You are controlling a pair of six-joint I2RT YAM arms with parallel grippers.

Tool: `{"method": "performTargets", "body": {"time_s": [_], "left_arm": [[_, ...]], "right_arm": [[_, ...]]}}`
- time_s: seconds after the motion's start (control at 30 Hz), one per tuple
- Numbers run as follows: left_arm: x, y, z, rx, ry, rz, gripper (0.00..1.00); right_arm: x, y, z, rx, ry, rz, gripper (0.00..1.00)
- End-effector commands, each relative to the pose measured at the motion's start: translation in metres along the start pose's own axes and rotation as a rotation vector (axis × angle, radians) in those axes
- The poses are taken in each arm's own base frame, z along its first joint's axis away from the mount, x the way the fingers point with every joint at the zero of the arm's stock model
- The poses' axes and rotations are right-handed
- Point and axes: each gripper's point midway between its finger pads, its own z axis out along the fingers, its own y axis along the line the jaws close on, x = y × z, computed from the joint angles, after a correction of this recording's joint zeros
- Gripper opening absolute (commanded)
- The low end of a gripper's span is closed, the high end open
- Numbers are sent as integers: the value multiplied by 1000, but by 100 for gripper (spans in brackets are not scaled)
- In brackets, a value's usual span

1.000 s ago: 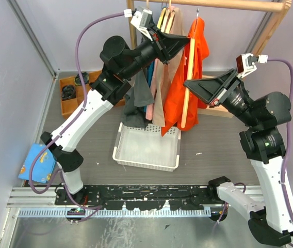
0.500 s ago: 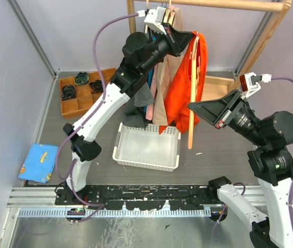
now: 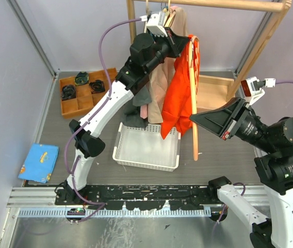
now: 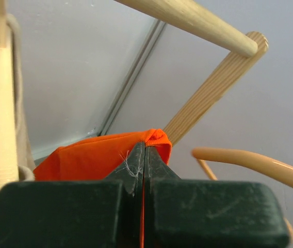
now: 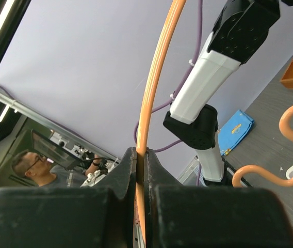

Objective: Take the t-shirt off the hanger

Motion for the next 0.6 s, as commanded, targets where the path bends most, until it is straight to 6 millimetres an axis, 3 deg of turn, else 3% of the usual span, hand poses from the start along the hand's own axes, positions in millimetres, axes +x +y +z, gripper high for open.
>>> {"method": "performTargets", "body": {"time_s": [0.0, 0.23, 0.33, 0.57], "left_arm": [[-15, 21, 8, -38, -63, -16, 0], [-2, 32, 10, -46, -22, -22, 0], [-2, 21, 5, 3, 3, -34, 0], [-38, -25, -32, 131, 2, -41, 0]], "right_arm": [[1, 33, -6, -99, 25, -97, 1], [-7, 41, -4, -104, 8, -130, 0], [-21, 32, 0, -61, -72, -137, 1], [-53, -2, 19, 22, -208, -132, 1]]}}
